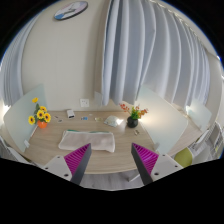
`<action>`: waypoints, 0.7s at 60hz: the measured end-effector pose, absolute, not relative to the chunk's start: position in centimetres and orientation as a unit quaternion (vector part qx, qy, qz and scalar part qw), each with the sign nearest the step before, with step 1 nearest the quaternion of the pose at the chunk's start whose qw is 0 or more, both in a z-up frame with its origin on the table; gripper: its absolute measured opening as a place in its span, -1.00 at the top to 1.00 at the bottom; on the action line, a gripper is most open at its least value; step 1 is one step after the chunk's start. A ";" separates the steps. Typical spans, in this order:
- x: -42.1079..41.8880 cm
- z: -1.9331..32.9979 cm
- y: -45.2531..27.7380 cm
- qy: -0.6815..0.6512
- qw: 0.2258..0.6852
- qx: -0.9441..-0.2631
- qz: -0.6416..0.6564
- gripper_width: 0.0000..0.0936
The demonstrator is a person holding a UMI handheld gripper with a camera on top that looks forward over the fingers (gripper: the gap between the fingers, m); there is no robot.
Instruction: Fold towel
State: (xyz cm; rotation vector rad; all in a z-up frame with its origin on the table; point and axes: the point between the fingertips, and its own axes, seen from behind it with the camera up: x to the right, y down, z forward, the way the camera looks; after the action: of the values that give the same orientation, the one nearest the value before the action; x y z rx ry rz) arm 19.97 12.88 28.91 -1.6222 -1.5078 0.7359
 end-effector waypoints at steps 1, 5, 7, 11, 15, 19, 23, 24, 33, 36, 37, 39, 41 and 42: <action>19.9 28.9 12.5 -0.596 0.390 -0.637 0.293 -0.82; 18.8 28.4 9.7 -0.606 0.382 -0.631 0.298 -0.82; 19.3 28.7 10.8 -0.609 0.382 -0.627 0.299 -0.82; 17.5 28.0 4.7 -0.618 0.376 -0.620 0.303 -0.81; 16.3 27.3 0.8 -0.627 0.367 -0.613 0.310 -0.82; 15.1 26.8 -2.8 -0.636 0.363 -0.605 0.314 -0.81; 13.6 26.2 -6.4 -0.643 0.361 -0.595 0.320 -0.82; 13.3 26.0 -7.2 -0.644 0.361 -0.593 0.322 -0.82; 9.6 23.1 -12.9 -0.650 0.358 -0.585 0.328 -0.82; 8.1 21.4 -14.3 -0.650 0.357 -0.585 0.328 -0.82; 7.6 20.8 -14.6 -0.651 0.356 -0.585 0.327 -0.82; 6.7 19.4 -15.3 -0.654 0.352 -0.587 0.322 -0.82; 5.7 18.1 -15.7 -0.654 0.350 -0.590 0.317 -0.82; 5.1 17.4 -15.9 -0.654 0.351 -0.591 0.316 -0.82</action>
State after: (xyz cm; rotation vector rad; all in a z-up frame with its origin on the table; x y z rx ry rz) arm 5.13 -15.88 17.44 -1.5292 -1.6940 0.8181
